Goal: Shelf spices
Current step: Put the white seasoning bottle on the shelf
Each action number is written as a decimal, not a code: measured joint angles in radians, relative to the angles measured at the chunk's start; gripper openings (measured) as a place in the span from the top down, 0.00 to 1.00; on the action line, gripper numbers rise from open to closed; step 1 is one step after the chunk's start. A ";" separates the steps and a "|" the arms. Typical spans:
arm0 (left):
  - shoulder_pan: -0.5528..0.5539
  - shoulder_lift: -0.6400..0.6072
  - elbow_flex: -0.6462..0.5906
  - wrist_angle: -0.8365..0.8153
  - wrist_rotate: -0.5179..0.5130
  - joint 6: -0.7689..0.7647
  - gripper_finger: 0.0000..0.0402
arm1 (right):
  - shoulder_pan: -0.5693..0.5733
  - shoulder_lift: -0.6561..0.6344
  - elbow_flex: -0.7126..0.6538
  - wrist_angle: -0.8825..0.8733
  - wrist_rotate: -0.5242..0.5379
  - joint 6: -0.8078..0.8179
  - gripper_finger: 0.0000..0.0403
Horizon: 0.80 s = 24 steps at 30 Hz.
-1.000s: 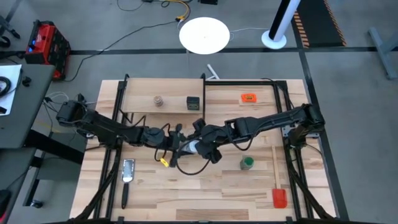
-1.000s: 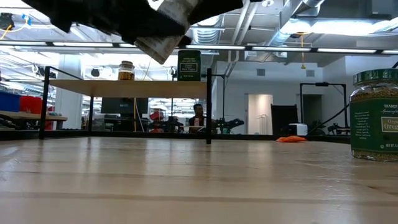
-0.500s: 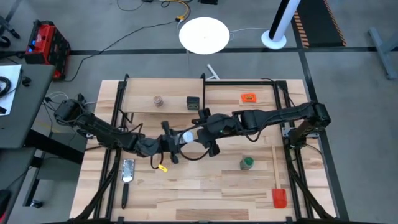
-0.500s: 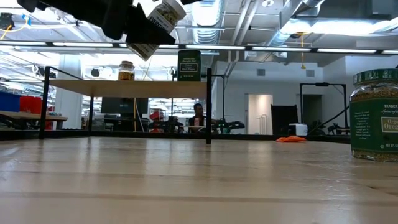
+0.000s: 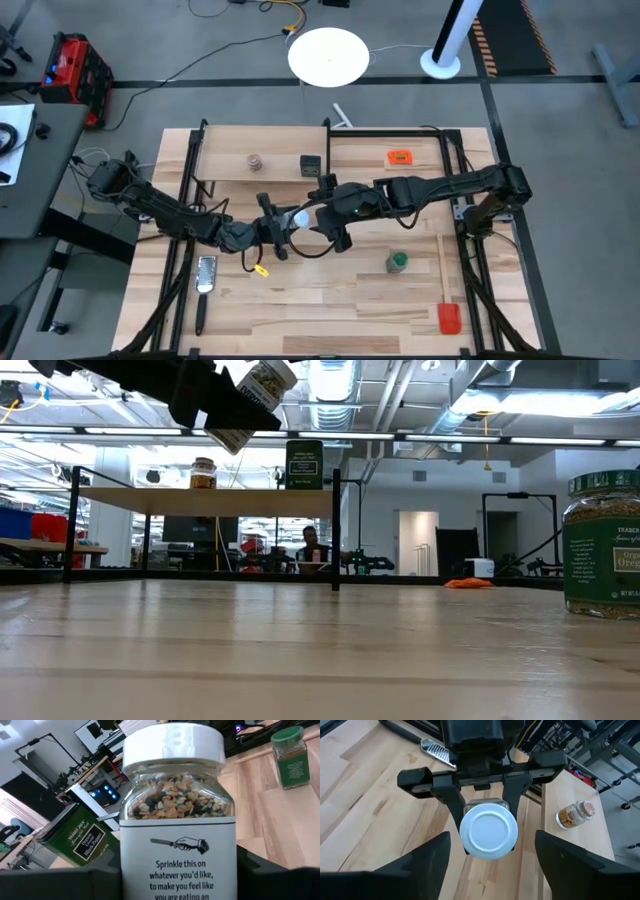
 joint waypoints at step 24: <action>0.000 -0.001 0.047 0.088 0.036 0.153 0.57 | 0.000 0.002 -0.001 0.080 -0.004 -0.067 0.25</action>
